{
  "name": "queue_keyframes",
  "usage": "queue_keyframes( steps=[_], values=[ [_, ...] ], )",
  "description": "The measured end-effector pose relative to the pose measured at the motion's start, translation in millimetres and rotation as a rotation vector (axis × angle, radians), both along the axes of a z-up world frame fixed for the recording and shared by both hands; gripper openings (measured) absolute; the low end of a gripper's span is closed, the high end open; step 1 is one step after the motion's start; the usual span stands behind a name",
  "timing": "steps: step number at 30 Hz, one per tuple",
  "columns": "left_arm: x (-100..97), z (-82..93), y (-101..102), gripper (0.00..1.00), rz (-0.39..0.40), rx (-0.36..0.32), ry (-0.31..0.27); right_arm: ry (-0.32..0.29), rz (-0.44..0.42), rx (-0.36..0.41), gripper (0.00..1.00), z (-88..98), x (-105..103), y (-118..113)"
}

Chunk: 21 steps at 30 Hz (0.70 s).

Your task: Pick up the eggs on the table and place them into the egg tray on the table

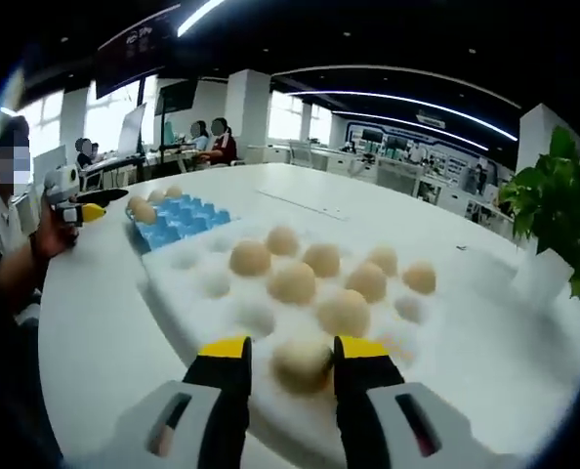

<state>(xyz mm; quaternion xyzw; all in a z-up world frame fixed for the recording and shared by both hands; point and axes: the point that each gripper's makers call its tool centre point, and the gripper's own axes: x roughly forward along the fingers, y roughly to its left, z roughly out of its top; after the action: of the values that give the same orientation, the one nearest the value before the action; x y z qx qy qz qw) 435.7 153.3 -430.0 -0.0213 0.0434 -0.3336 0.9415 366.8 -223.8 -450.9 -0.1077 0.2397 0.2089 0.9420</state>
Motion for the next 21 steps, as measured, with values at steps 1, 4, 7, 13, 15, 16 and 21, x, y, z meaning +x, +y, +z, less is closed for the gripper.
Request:
queue_keyframes(
  steps=[1, 4, 7, 13, 15, 16, 21],
  values=[
    [0.5, 0.0, 0.3, 1.00, 0.000, 0.000, 0.000, 0.009, 0.009, -0.002, 0.34, -0.6, 0.0, 0.6],
    [1.2, 0.2, 0.6, 1.00, -0.001, 0.000, 0.000, 0.031, 0.022, -0.004, 0.34, -1.2, 0.8, 1.3],
    [1.4, 0.8, 0.9, 1.00, -0.001, -0.002, 0.001, 0.043, 0.044, 0.003, 0.34, -3.2, 0.8, 0.9],
    [0.1, 0.9, 0.1, 1.00, -0.005, -0.001, 0.002, 0.072, 0.089, 0.021, 0.33, -5.1, 2.0, 0.9],
    [-0.6, 1.0, 0.0, 1.00, -0.006, 0.000, 0.002, 0.091, 0.099, 0.030, 0.32, -6.3, 2.6, 0.2],
    [-0.9, 1.2, 0.0, 1.00, -0.006, 0.000, 0.001, 0.095, 0.099, 0.030, 0.31, -6.6, 2.7, -0.3],
    [-2.3, 2.2, 0.6, 1.00, -0.003, -0.006, -0.001, 0.106, 0.089, 0.036, 0.26, -7.8, 1.4, -1.8]
  ],
)
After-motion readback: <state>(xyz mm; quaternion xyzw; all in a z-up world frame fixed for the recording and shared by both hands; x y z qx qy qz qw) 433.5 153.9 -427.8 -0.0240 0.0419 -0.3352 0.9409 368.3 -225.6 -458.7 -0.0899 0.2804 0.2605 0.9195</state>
